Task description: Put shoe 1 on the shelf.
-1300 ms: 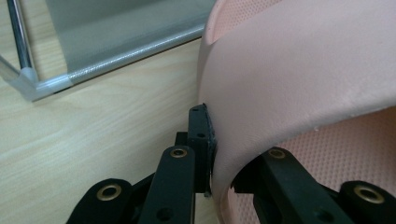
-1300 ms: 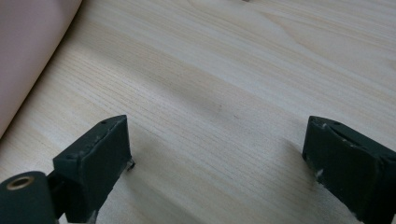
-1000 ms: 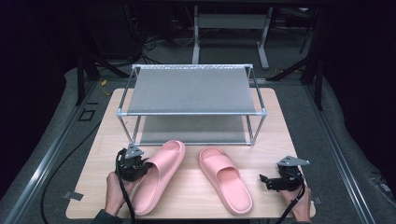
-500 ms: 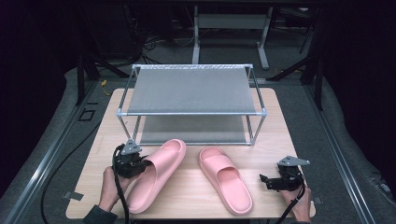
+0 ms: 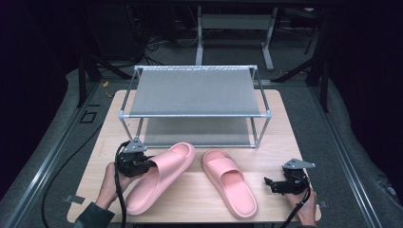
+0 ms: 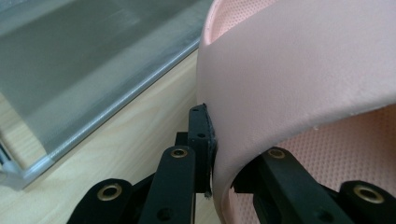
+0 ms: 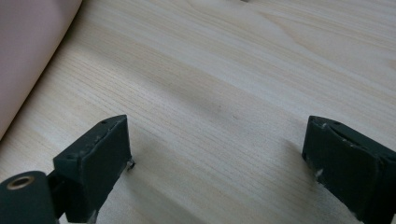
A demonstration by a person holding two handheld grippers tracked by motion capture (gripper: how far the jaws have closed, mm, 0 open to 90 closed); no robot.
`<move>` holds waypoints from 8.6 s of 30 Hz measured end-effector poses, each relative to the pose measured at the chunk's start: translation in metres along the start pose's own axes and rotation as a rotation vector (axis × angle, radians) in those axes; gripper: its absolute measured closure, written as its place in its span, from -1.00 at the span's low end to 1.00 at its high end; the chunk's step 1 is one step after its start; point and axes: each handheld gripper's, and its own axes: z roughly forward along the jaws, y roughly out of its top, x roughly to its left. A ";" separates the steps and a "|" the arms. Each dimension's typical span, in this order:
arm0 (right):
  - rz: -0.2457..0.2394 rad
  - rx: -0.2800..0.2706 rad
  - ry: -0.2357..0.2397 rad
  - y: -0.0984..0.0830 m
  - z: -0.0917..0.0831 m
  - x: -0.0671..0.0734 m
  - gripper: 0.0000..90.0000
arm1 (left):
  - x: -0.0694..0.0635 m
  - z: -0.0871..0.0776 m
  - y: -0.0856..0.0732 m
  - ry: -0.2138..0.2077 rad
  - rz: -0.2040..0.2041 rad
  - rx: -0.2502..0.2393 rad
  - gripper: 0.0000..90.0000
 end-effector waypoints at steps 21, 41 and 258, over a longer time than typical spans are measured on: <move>0.001 0.000 0.000 0.000 0.000 0.000 -0.84 | 0.005 -0.013 0.039 -0.048 0.091 -0.024 0.83; 0.002 -0.001 -0.001 0.000 0.000 0.000 -0.83 | 0.004 -0.024 0.075 -0.033 0.176 -0.014 0.84; 0.003 0.000 -0.011 0.000 0.000 0.000 -0.81 | 0.013 -0.016 0.032 0.337 -0.059 -0.041 -0.77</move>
